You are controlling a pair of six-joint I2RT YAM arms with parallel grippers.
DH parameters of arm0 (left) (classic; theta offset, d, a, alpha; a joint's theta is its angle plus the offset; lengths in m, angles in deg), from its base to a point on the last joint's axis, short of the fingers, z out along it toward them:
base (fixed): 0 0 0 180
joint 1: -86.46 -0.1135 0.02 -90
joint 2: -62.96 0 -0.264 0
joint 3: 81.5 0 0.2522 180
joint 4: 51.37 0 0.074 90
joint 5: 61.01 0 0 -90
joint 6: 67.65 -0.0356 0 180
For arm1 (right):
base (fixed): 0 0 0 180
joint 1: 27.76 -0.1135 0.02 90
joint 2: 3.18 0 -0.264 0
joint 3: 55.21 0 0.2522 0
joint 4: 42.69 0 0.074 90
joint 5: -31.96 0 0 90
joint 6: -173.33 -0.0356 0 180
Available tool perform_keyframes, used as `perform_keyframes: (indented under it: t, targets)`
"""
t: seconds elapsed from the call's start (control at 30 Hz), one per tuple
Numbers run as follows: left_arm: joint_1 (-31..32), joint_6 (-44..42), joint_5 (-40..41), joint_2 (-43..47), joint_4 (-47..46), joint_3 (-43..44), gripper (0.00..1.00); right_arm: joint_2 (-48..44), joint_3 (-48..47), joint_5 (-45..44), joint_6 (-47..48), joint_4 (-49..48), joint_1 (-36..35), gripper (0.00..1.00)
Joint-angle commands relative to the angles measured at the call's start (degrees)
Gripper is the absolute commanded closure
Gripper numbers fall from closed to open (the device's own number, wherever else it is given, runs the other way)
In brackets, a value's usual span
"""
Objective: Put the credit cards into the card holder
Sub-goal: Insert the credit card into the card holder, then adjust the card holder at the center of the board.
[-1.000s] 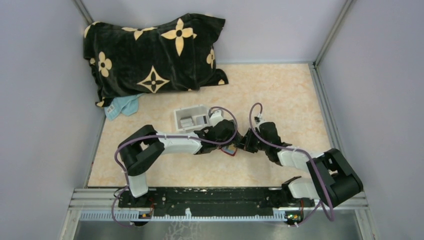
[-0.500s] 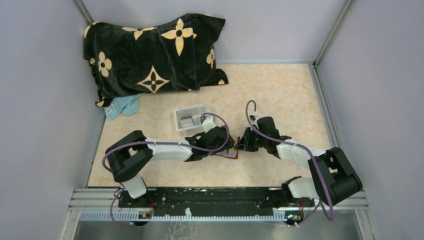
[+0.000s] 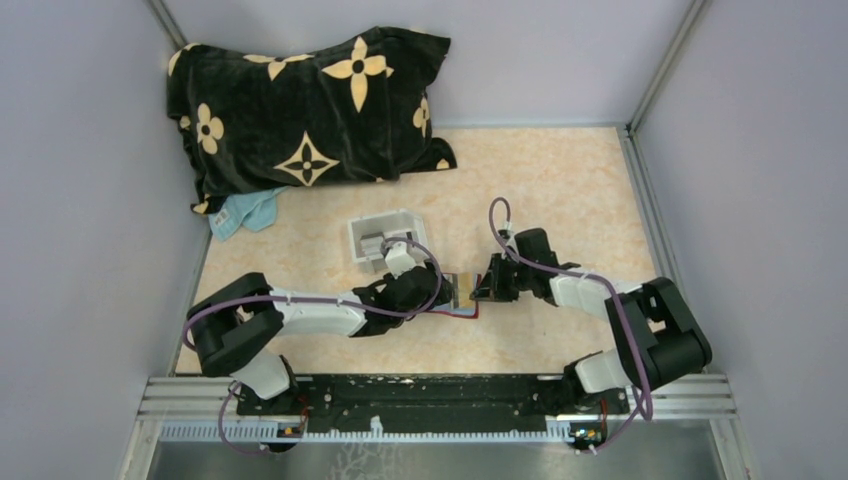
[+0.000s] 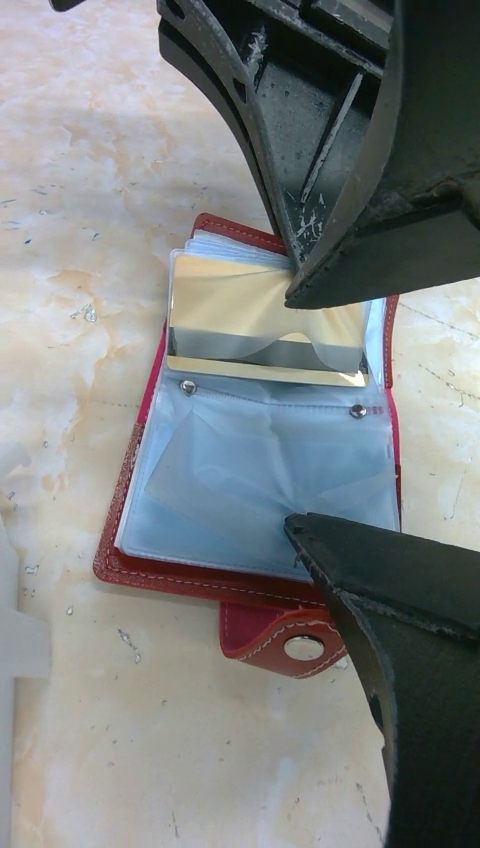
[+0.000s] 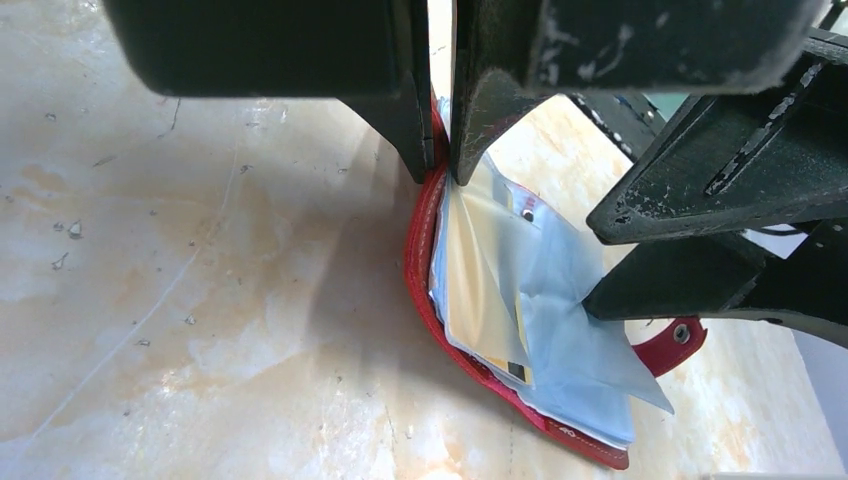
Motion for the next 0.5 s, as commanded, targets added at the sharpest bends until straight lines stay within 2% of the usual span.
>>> perform_keyframes:
  t: [0.0,0.2,0.27,0.47]
  targets:
    - [0.1,0.3,1.9,-4.0,14.0,-4.2,0.17,1.6,-2.1,-3.1,2.8,2.5,1.1,0.92]
    - [0.9,1.6,1.5,-5.4,13.6,-4.2,0.17,1.0,-3.1,-2.6,3.2,2.6,1.1,0.51]
    - [1.0,1.6,1.4,-5.4,13.2,-4.2,0.17,0.2,-3.7,-3.0,3.3,3.2,1.2,0.48]
    - [1.3,4.1,1.8,-5.7,15.3,-3.6,0.18,-3.0,-4.6,-5.2,3.3,4.9,1.2,0.48]
